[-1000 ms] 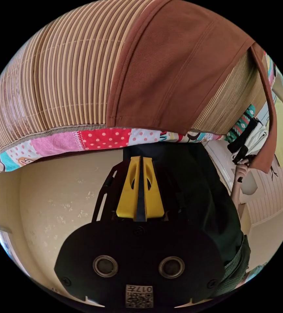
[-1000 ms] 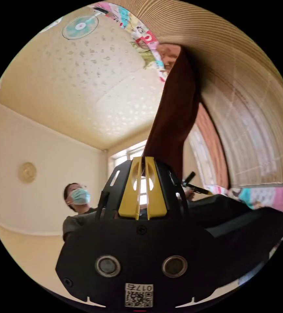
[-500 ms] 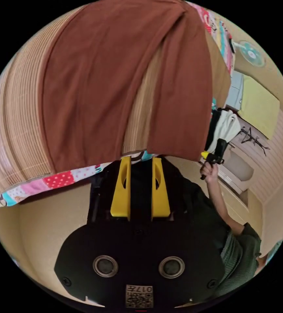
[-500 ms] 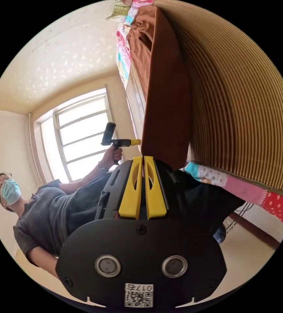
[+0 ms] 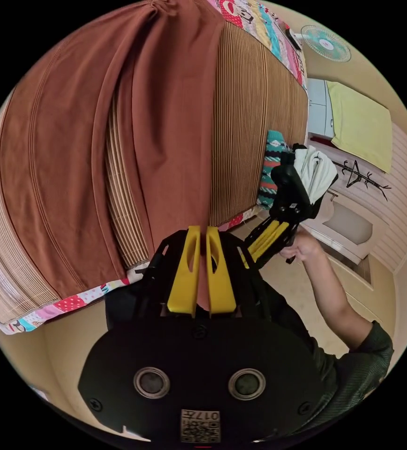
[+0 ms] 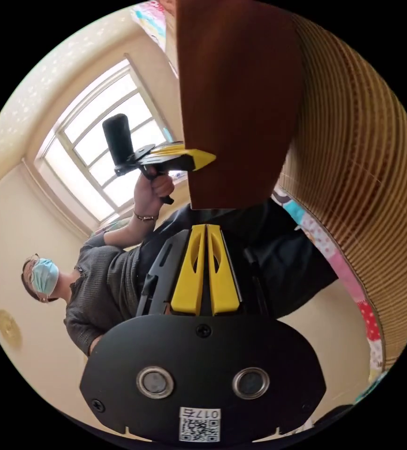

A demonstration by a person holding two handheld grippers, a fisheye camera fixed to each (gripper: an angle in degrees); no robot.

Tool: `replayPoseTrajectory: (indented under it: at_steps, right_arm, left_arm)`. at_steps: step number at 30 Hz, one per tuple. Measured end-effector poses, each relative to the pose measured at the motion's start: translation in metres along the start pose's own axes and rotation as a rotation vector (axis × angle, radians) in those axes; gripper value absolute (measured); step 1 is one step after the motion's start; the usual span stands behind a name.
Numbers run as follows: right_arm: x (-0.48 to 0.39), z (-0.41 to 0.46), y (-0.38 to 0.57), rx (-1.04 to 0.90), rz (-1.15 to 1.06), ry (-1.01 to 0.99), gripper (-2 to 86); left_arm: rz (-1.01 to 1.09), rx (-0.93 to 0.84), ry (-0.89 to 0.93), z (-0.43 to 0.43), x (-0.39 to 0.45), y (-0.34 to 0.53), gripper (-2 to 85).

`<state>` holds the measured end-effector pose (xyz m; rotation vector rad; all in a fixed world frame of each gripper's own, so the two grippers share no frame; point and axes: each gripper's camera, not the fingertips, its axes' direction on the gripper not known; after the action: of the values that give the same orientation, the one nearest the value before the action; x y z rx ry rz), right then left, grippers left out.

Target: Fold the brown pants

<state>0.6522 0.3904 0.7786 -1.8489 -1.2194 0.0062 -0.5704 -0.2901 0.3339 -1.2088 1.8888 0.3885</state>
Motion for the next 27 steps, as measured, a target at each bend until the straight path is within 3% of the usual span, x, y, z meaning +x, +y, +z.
replayPoseTrajectory:
  at_steps: [2,7,13,17,21,23,27]
  right_arm:
    - [0.007,-0.037,-0.006,0.032,0.103,0.087,2.4]
    - [-0.045,-0.177,-0.075,0.470,0.183,0.359,10.3]
    - [-0.107,-0.253,-0.184,0.897,0.215,0.586,13.0]
    - [-0.109,-0.258,-0.244,0.968,0.278,0.606,12.0]
    - [-0.121,-0.231,-0.294,0.968,0.400,0.932,3.0]
    - [-0.143,-0.208,-0.319,0.946,0.333,1.079,2.2]
    - [-0.216,-0.108,-0.389,0.849,-0.073,1.446,1.3]
  left_arm:
    - [0.000,0.030,0.023,-0.001,-0.006,0.013,-0.7]
    - [-0.010,0.078,0.080,0.000,-0.016,0.036,-0.8]
    - [0.002,0.117,0.112,0.003,-0.023,0.056,-0.8]
    - [-0.004,0.142,0.186,0.005,-0.035,0.066,-0.8]
    - [-0.002,0.175,0.263,0.001,-0.054,0.078,-0.8]
    - [0.047,0.221,0.350,-0.010,-0.066,0.092,-0.8]
    - [0.104,0.341,0.559,-0.036,-0.092,0.127,-0.8]
